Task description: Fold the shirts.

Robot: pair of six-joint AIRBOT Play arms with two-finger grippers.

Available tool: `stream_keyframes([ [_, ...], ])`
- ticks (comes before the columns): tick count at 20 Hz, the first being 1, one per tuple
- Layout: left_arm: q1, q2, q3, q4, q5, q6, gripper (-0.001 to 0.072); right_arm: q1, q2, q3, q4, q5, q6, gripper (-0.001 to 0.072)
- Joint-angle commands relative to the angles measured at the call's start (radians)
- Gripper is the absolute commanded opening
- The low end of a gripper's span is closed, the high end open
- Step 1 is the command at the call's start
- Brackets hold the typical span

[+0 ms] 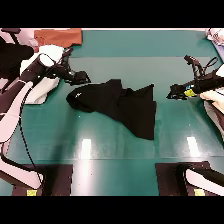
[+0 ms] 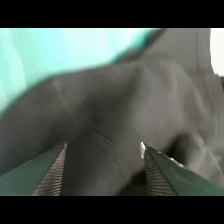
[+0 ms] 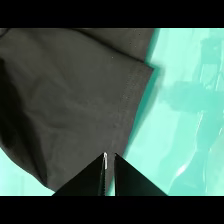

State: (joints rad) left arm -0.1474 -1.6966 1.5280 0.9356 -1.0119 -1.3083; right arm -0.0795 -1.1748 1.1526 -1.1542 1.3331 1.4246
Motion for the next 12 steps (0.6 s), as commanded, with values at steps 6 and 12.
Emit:
stream_keyframes([
  [6,-0.085,-0.008,0.008,0.015,-0.005,0.101,0.0027,-0.021,-0.001,0.000,-0.001,0.000,0.000,0.0102],
  [12,-0.086,0.022,0.251,0.109,-0.261,0.026,0.0026,-0.020,-0.002,0.000,-0.002,0.003,0.000,0.0102],
])
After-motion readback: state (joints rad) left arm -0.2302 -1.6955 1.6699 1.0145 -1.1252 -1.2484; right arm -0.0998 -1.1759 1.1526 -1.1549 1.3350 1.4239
